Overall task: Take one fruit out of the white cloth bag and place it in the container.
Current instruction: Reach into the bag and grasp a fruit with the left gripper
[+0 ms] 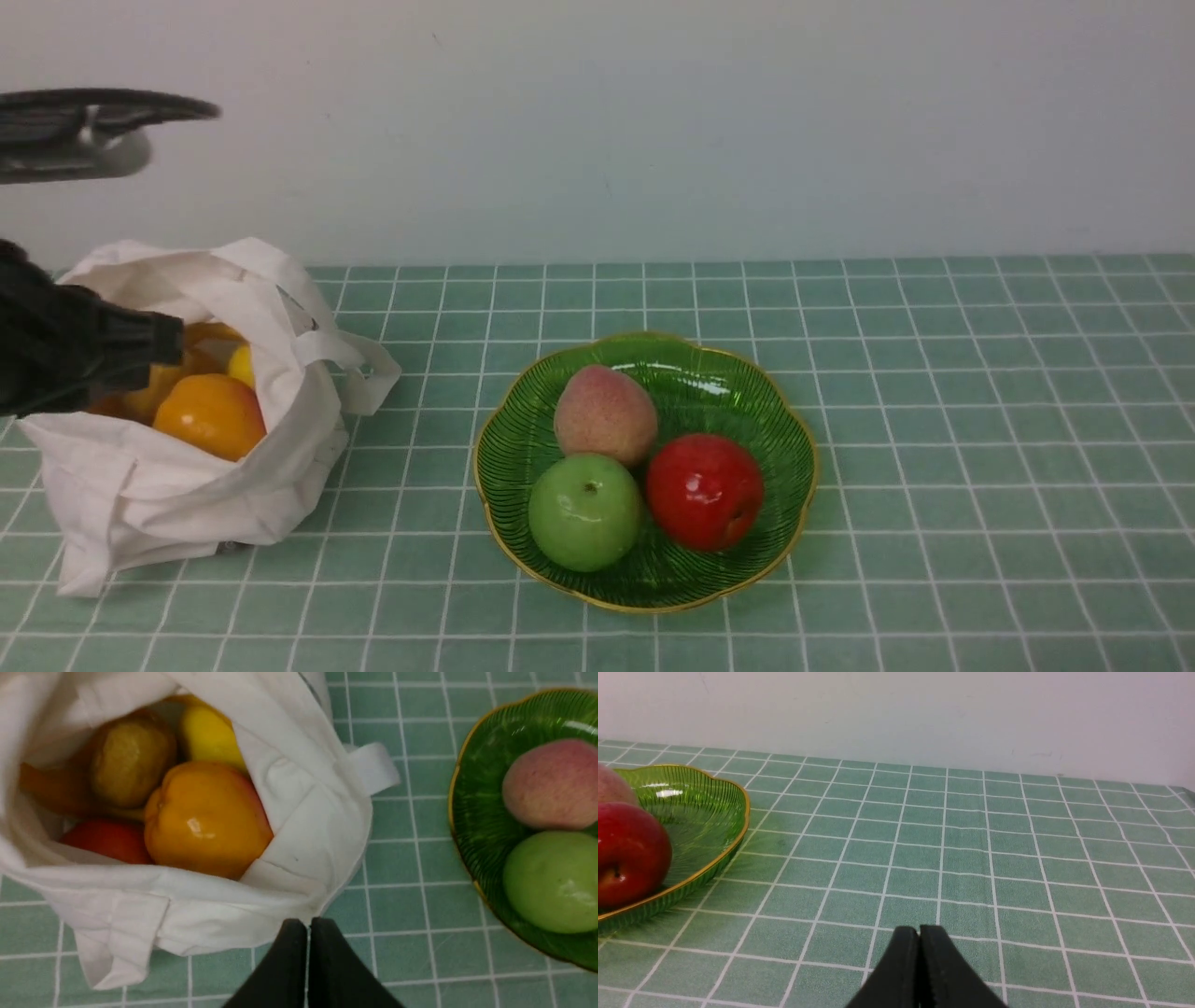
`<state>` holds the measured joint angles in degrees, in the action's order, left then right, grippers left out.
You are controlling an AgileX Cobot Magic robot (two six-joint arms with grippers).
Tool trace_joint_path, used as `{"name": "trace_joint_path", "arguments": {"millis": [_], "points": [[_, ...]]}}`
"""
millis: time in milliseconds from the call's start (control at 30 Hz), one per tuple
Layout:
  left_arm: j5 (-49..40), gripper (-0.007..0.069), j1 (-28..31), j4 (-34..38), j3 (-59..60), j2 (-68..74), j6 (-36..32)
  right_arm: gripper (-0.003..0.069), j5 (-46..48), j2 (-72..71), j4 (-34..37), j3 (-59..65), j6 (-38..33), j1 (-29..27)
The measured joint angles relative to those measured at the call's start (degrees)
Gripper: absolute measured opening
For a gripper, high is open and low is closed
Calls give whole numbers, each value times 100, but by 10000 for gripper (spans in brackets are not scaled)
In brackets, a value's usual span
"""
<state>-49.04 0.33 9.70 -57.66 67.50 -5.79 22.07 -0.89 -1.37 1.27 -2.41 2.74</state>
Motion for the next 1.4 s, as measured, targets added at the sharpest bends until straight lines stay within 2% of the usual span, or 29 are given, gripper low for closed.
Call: {"name": "trace_joint_path", "arguments": {"millis": [300, 567, 700, 800, 833, 867, 900, 967, 1067, 1200, 1400], "points": [[-1029, -8, 0, -297, -1335, 2072, -108, -15, 0, 0, 0, 0, 0, 0], [-689, 21, 0, -857, -1449, 2460, -102, -15, 0, 0, 0, 0, 0, 0], [-232, 96, 0, -876, -1454, 2585, -102, -15, 0, 0, 0, 0, 0, 0], [57, 230, 0, -924, -1454, 2742, -102, -15, 0, 0, 0, 0, 0, 0], [66, 230, 0, -931, -1454, 2750, -102, -15, 0, 0, 0, 0, 0, 0], [144, 321, 0, -1044, -1454, 2837, -96, -15, 0, 0, 0, 0, 0, 0], [150, 350, 0, -1095, -1454, 2869, -96, -15, 0, 0, 0, 0, 0, 0], [156, 459, 0, -1275, -1454, 3007, -28, -15, 0, 0, 0, 0, 0, 0], [150, 557, 0, -1369, -1454, 3167, 190, -15, 0, 0, 0, 0, 0, 0], [121, 612, 0, -1373, -1454, 3295, 385, -15, 0, 0, 0, 0, 0, 0], [81, 615, 0, -1368, -1454, 3504, 428, -15, 0, 0, 0, 0, 0, 0]]}}
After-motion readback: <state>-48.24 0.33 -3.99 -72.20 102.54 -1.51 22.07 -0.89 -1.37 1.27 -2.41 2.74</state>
